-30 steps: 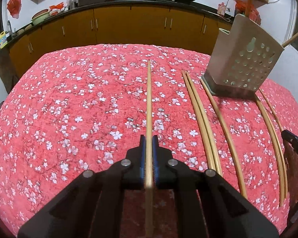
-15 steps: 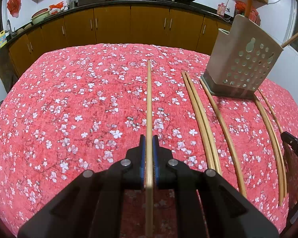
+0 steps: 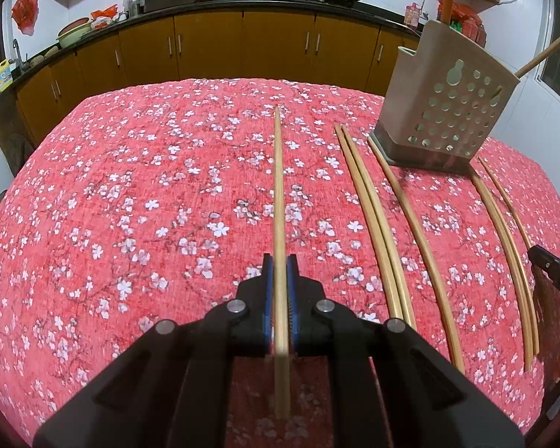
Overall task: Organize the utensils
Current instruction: 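Raise both held chopsticks upright and carry them above the holder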
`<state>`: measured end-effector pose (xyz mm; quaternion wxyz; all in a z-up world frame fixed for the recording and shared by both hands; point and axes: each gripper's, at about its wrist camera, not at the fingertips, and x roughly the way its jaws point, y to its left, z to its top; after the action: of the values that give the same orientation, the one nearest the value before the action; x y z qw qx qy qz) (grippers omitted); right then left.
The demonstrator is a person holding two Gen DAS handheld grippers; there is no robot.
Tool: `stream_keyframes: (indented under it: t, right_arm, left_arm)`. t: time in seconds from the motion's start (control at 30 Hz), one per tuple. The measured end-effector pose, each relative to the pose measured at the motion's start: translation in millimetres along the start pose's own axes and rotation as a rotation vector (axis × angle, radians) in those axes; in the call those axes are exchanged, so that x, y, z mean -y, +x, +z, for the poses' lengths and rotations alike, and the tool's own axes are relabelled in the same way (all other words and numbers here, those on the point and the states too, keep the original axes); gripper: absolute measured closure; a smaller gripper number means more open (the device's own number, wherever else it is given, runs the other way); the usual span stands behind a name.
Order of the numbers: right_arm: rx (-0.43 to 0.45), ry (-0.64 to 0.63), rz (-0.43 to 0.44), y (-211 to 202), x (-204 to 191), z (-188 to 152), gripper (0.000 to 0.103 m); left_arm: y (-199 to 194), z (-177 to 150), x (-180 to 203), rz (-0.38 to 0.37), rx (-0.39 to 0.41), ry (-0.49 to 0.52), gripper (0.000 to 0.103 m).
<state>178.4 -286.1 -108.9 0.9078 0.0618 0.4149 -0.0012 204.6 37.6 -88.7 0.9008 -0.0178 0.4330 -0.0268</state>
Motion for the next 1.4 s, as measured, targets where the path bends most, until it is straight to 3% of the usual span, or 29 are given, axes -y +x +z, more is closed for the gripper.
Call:
stream_keyframes:
  t: [0.2,0.3,1.03,1.3,1.4]
  right_arm:
    - [-0.001,-0.006,0.0,-2.8,-0.1,2.4,0.096]
    - [0.041,0.006,0.01,-16.7,2.3,8.7,0.096]
    - [0.327,0.038,0.014,-103.1,9.5,50.2,0.096]
    - [0.365,0.027,0.027,-111.5,5.6,54.3,0.096]
    - [0.393,0.018,0.07,-125.7,2.3,59.2,0.096]
  left_arm:
    - [3.2,3.8,2.1,-0.005,-0.005,0.015,0.095]
    - [1.0,8.9,-1.2,-0.014,-0.017,0.004,0.095]
    - [-113.6,66.0,-13.1,-0.073,0.297,-0.022,0.095]
    - [-128.0,71.9,-9.7,-0.09,0.338,-0.017,0.095]
    - [-137.1,73.8,-4.7,-0.122,0.348,-0.004,0.095]
